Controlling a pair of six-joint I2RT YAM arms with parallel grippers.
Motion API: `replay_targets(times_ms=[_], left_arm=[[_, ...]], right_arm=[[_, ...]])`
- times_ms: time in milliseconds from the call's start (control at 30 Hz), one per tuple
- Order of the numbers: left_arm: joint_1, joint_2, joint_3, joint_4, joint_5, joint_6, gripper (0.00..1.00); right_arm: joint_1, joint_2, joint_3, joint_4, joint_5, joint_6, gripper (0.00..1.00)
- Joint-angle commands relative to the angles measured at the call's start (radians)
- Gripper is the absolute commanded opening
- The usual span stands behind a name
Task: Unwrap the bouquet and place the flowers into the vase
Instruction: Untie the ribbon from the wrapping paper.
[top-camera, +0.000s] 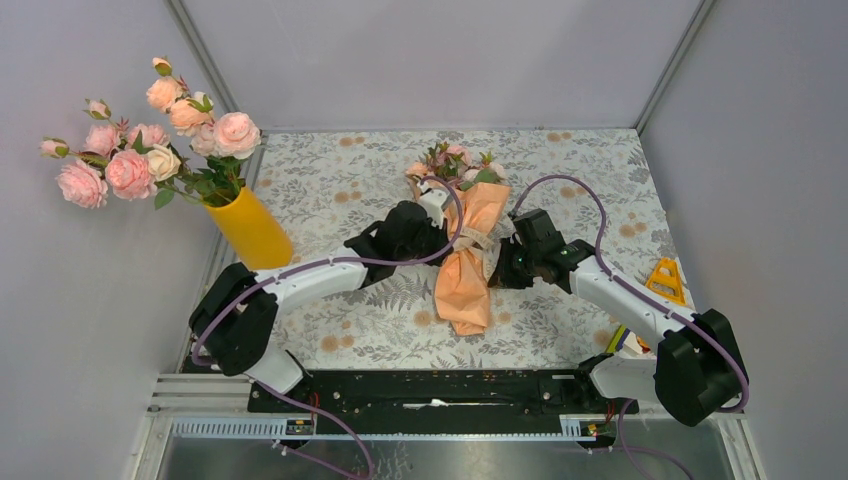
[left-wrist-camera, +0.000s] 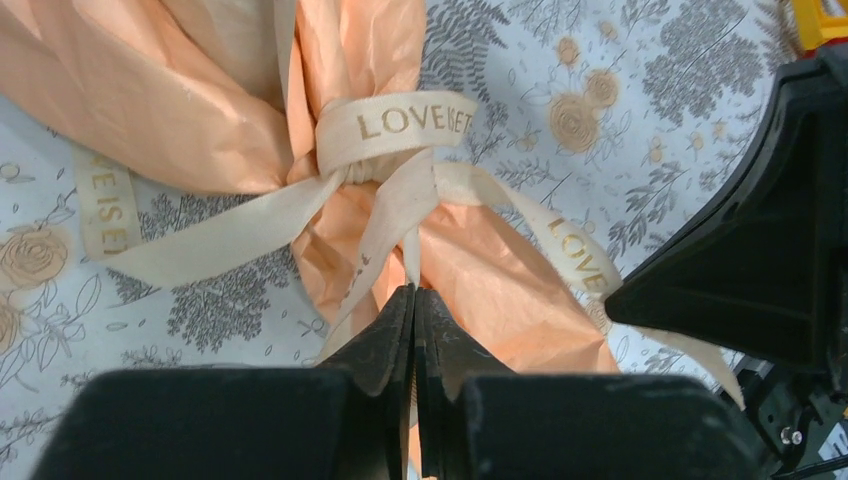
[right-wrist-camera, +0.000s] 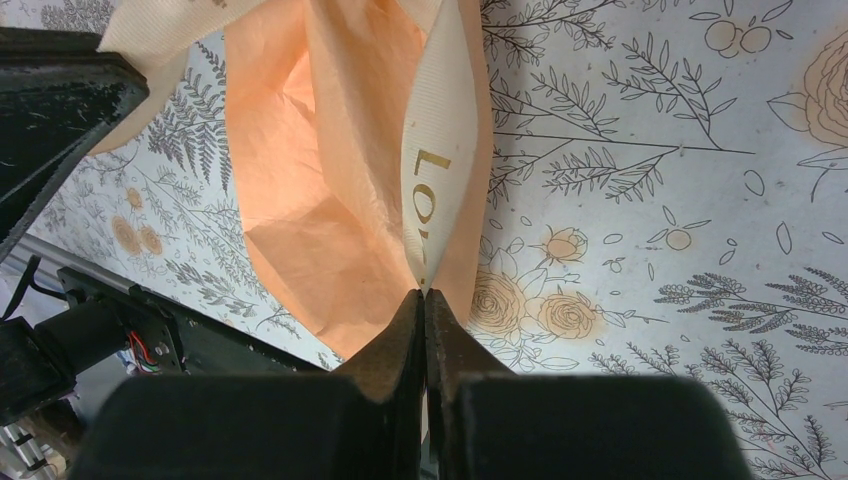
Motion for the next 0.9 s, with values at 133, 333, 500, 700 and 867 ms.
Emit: replay_targets(times_ms=[133,333,500,700,867], left_arm=[[-0.002,-0.111,-0.095,0.026,-0.069,-0.057,0.04],[-0.002,-0.146,-0.137,0.032,-0.099,-0.061,0.07],[-0.002,-0.170,-0.138,0.013,-0.114,-0.041,0.13],[0.001,-0.202,-0.117,-0.042,-0.132,-0.116,0.51],[0.034,-0.227,-0.165,0.007,-0.032,-0.229,0.66]], right_arm=[[-0.008,-0.010,-0.015,0.019,0.004,-0.009,0.00],[-0.008,0.002,-0.013,0.018,0.013,-0.006,0.00],[-0.008,0.012,-0.009,0.009,0.037,-0.004,0.00],[-0.008,0.030,-0.011,-0.027,0.101,-0.010,0.00],[-0.008,0.062,-0.029,-0.026,0.103,-0.010,0.00]])
